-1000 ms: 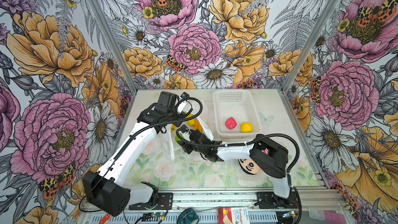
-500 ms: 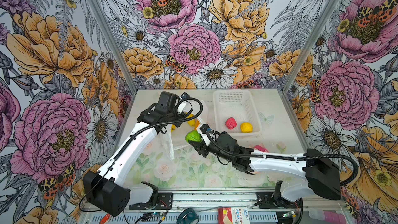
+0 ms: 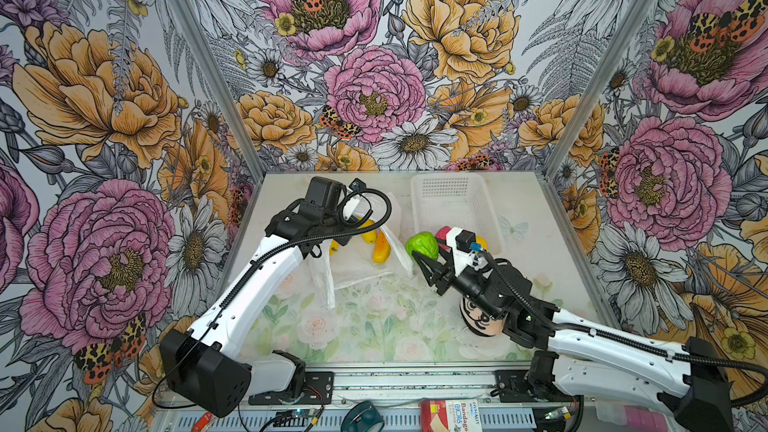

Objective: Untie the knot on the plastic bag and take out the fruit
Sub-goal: 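Lift the green fruit out of the bag with the right gripper, then carry the green fruit over the white basket with the right gripper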

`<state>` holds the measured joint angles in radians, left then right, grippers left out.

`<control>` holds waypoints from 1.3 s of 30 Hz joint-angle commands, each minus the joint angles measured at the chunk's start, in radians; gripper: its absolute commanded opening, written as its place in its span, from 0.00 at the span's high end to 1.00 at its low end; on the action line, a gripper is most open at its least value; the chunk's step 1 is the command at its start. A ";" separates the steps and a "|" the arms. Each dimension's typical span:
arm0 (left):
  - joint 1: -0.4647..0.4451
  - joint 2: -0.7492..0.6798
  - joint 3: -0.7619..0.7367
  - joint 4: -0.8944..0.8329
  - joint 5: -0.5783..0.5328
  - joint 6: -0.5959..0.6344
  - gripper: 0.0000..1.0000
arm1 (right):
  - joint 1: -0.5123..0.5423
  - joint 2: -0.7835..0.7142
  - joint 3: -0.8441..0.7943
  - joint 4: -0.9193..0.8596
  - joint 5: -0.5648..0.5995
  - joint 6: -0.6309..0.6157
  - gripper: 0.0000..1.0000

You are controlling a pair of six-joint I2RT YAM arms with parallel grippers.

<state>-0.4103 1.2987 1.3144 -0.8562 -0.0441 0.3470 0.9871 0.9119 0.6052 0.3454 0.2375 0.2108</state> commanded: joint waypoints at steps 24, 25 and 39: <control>-0.008 0.008 -0.012 0.017 -0.020 0.013 1.00 | -0.536 0.501 0.236 -0.349 -0.019 0.291 0.74; -0.007 0.008 -0.012 0.018 -0.019 0.014 1.00 | -0.540 0.532 0.250 -0.349 -0.024 0.292 0.73; -0.008 0.007 -0.012 0.018 -0.019 0.014 1.00 | -0.597 0.825 0.401 -0.378 -0.129 0.313 0.63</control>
<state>-0.4103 1.3006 1.3140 -0.8562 -0.0444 0.3473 0.3973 1.7176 0.9699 -0.0227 0.1329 0.5083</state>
